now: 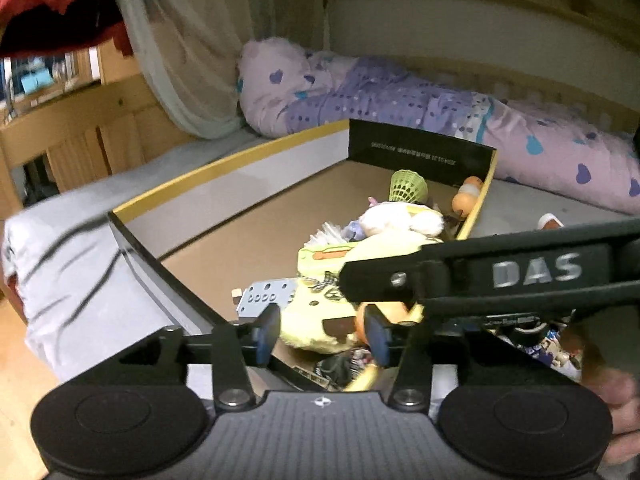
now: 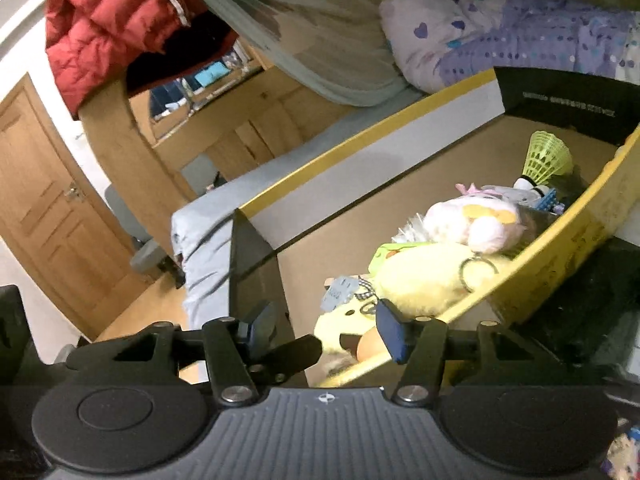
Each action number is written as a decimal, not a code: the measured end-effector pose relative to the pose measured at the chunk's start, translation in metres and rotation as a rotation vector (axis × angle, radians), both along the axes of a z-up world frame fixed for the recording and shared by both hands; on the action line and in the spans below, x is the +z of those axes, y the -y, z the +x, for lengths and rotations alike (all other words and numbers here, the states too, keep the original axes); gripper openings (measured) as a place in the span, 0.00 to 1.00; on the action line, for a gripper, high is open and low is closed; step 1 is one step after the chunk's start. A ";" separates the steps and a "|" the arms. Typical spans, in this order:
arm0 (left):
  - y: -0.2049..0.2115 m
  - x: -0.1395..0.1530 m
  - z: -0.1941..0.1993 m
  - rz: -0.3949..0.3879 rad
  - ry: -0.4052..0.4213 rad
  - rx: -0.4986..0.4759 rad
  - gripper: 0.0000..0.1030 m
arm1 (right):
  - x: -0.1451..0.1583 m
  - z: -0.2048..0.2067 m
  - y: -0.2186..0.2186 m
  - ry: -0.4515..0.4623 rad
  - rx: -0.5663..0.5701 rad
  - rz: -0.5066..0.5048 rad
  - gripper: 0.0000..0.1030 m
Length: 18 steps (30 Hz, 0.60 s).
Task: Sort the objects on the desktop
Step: 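Lower both grippers into the yellow box and open them, then move both open grippers back over the LEGO pile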
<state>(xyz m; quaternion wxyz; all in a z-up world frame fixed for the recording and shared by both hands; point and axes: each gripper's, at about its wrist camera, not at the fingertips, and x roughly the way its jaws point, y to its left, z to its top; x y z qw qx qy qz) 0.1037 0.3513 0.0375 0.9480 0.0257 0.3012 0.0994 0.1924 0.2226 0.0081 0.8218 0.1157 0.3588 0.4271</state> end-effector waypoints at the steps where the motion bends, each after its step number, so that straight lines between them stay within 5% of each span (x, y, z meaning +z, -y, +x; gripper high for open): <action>1: 0.008 0.001 -0.003 0.019 0.017 0.018 0.54 | 0.003 -0.004 0.007 0.015 0.003 0.003 0.56; 4: 0.039 0.004 -0.016 0.071 0.066 0.052 0.83 | 0.014 -0.019 0.035 0.058 -0.014 -0.004 0.66; 11: 0.138 0.007 -0.043 0.142 0.154 -0.035 0.85 | 0.016 -0.093 0.149 0.276 -0.203 -0.156 0.64; 14: 0.184 0.007 -0.052 0.086 0.170 -0.095 0.85 | 0.010 -0.135 0.202 0.321 -0.243 -0.283 0.63; 18: 0.240 0.003 -0.066 -0.036 0.143 -0.178 0.85 | 0.007 -0.191 0.274 0.316 -0.356 -0.284 0.59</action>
